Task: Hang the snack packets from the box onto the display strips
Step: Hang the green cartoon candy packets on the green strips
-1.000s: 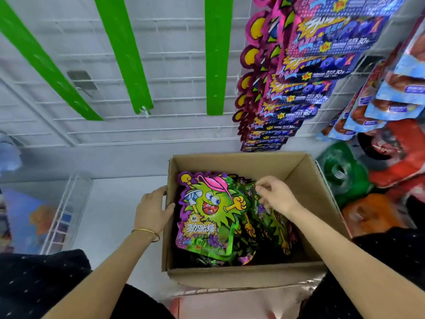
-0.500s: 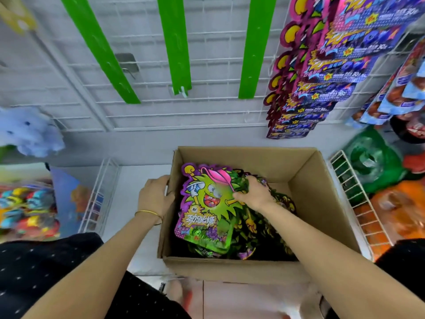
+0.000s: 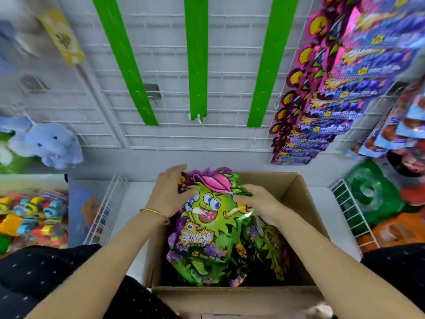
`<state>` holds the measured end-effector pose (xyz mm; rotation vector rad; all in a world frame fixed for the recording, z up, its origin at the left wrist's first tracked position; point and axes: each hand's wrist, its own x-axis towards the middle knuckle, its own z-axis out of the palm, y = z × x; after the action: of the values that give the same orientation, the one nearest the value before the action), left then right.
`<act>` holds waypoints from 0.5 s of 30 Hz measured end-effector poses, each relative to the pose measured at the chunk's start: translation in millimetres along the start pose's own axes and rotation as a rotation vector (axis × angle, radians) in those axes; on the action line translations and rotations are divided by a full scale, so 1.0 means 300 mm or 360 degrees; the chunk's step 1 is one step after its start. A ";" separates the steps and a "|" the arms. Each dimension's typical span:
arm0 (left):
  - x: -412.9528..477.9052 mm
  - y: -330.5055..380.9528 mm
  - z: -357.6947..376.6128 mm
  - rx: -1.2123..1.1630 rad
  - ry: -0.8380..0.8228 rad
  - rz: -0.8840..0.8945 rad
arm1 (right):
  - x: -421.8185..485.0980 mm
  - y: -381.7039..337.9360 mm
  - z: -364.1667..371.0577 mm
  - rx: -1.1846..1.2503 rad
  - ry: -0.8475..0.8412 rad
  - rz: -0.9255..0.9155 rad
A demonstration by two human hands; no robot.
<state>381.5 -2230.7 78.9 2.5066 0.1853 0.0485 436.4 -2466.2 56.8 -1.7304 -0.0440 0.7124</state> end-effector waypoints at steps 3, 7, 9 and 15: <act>0.108 0.144 -0.028 0.0149 -0.0017 0.0210 | -0.037 -0.120 -0.109 -0.0047 0.0026 -0.0186; 0.238 0.301 -0.059 0.0098 0.0210 0.0374 | -0.051 -0.239 -0.252 -0.0286 0.0242 -0.0426; 0.288 0.344 -0.057 0.0110 0.0308 0.0558 | -0.038 -0.291 -0.300 -0.0339 0.0310 -0.0518; 0.372 0.411 -0.077 0.0235 0.0530 0.0689 | 0.066 -0.320 -0.319 -0.0691 0.0811 -0.0840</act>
<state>505.0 -2299.6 169.1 2.6252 -0.2310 0.6508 530.4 -2513.4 144.4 -2.1439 -0.3086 -0.1495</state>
